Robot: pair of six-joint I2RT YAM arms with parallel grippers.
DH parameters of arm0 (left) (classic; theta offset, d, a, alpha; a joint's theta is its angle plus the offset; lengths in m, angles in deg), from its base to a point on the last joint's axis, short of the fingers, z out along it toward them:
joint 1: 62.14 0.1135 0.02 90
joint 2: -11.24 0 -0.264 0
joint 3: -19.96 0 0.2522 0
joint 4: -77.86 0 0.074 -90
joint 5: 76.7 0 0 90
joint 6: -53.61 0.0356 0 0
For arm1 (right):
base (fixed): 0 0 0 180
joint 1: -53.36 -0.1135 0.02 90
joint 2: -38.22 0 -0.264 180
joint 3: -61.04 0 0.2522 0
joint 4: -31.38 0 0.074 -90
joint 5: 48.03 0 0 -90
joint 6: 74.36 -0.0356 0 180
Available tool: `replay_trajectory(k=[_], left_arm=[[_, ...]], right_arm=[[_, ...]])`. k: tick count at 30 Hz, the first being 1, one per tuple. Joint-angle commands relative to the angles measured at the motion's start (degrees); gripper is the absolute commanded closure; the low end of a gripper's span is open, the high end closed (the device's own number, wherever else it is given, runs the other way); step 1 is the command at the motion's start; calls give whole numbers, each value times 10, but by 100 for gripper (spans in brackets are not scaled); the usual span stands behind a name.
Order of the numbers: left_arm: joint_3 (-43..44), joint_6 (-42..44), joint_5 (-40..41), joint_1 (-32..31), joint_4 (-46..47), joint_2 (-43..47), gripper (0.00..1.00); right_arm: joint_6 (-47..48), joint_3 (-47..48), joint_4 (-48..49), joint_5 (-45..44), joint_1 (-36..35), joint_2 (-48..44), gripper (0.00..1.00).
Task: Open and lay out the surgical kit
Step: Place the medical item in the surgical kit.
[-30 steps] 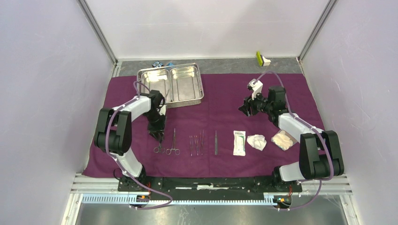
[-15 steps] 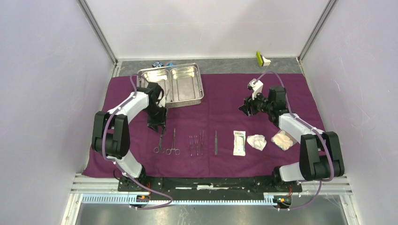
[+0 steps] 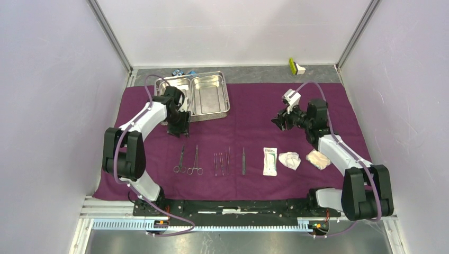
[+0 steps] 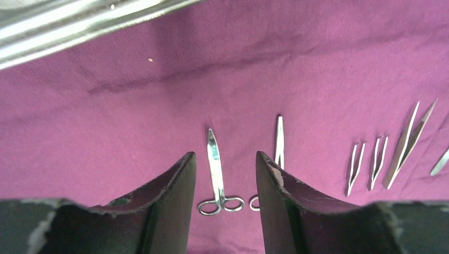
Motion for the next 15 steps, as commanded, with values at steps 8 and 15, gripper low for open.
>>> replay_trajectory(k=[8, 15], left_arm=[[3, 43, 6, 16, 39, -54, 56], [5, 44, -1, 25, 48, -75, 59]], right_arm=[[18, -14, 26, 3, 2, -13, 45], [18, -16, 28, 5, 2, -8, 45]])
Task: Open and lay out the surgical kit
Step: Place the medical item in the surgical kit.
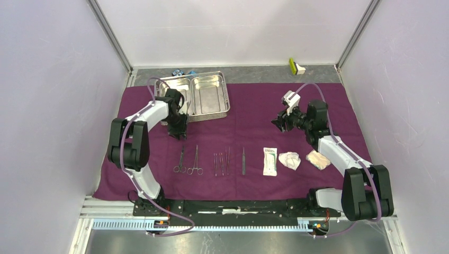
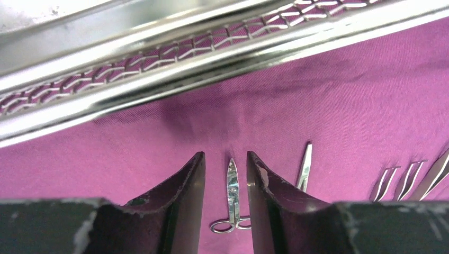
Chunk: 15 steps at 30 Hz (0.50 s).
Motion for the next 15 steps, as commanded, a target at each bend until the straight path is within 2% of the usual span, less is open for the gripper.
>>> replay_trajectory(k=[1, 15], left_arm=[[6, 22, -13, 7, 18, -10, 60], [-8, 24, -27, 12, 10, -16, 73]], right_arm=[[8, -4, 24, 5, 2, -3, 45], [8, -1, 22, 1, 2, 6, 45]])
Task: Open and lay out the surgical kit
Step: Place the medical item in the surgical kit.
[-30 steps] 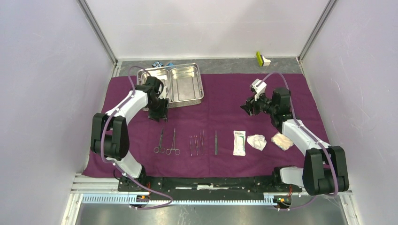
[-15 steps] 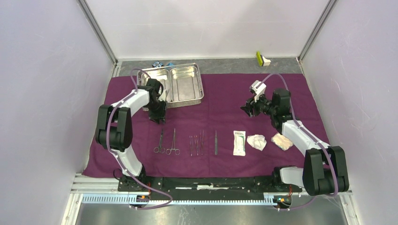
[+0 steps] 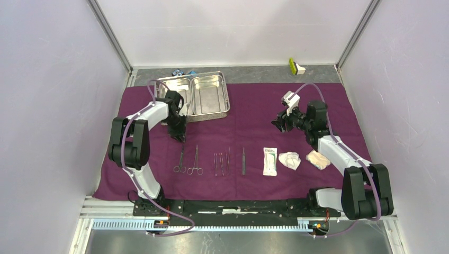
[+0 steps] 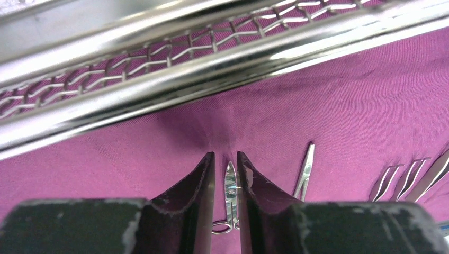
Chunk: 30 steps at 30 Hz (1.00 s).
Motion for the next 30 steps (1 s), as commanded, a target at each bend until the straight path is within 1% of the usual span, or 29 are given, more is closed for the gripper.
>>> replay_trajectory(k=[1, 7, 19, 30], left_arm=[[1, 24, -10, 5, 7, -3, 74], [1, 23, -14, 5, 6, -6, 79], [1, 21, -24, 5, 2, -13, 82], [-6, 24, -20, 5, -1, -6, 88]], right_arm=[[6, 1, 21, 1, 2, 2, 45], [8, 0, 20, -1, 2, 5, 45], [9, 0, 20, 0, 2, 5, 46], [10, 0, 19, 2, 2, 9, 46]])
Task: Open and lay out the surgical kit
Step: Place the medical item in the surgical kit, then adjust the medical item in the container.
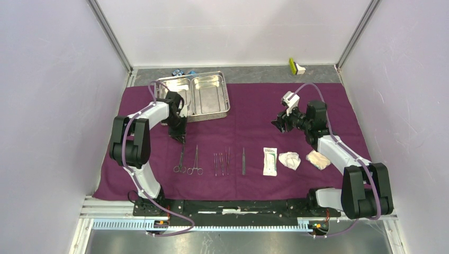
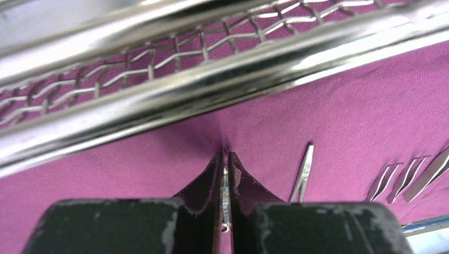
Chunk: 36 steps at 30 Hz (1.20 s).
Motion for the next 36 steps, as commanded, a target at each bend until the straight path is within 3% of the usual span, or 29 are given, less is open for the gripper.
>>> replay_trajectory(k=[1, 36], left_arm=[[-5, 24, -5, 4, -1, 4, 88], [-13, 26, 0, 5, -7, 32, 91]], right_arm=[[7, 0, 19, 2, 2, 4, 45], [6, -1, 20, 5, 2, 6, 46]])
